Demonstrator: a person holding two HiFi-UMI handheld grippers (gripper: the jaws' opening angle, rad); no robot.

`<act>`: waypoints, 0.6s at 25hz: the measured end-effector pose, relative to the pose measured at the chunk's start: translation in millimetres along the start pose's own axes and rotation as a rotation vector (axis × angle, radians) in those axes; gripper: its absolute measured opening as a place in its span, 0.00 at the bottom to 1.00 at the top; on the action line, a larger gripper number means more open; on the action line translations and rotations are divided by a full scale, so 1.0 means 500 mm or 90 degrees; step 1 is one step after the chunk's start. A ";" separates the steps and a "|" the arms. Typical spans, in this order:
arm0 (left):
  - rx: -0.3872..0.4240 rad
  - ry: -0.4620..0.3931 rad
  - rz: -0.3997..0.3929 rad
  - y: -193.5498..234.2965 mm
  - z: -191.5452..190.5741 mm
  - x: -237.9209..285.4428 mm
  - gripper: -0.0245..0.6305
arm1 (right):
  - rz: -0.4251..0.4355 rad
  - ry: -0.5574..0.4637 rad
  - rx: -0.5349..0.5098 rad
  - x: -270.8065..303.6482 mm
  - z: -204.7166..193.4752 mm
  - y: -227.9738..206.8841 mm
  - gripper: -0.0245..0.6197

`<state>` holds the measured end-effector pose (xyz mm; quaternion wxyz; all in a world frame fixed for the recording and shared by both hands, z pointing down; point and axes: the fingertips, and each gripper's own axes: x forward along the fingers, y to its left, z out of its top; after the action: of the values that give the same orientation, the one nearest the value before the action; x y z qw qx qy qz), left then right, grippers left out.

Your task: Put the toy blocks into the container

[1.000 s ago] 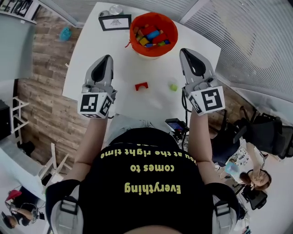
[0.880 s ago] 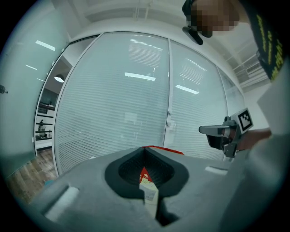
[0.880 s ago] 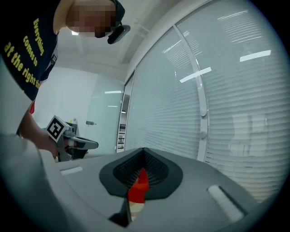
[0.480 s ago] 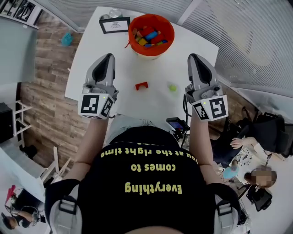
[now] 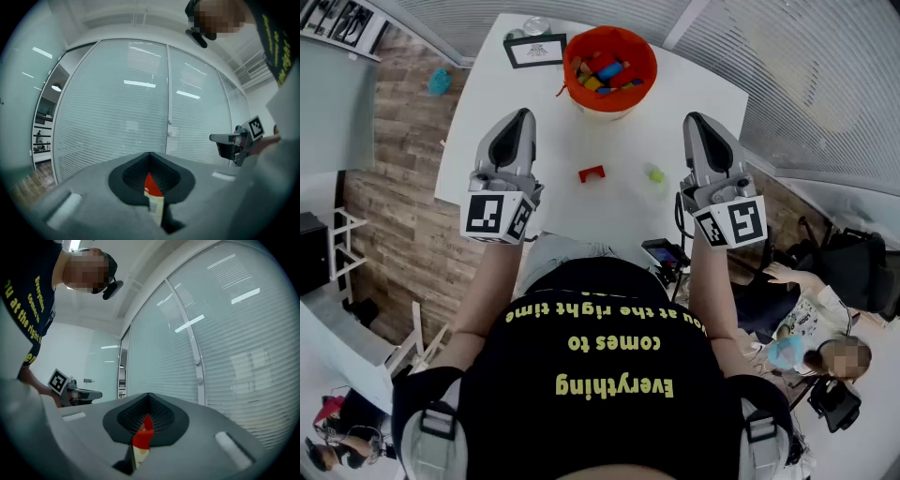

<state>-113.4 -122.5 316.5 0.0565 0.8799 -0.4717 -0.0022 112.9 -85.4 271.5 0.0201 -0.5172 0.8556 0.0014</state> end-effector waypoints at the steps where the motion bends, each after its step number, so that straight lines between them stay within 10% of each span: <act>1: -0.001 0.001 0.000 0.000 -0.001 0.000 0.04 | 0.000 0.003 -0.001 -0.002 -0.003 0.000 0.05; 15: 0.000 0.025 -0.034 -0.044 -0.039 0.024 0.04 | -0.033 0.116 0.003 -0.062 -0.117 -0.029 0.06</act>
<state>-87.5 -118.5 334.0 0.0659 0.8920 -0.4470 0.0134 138.1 -65.9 331.3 -0.0562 -0.5370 0.8403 -0.0484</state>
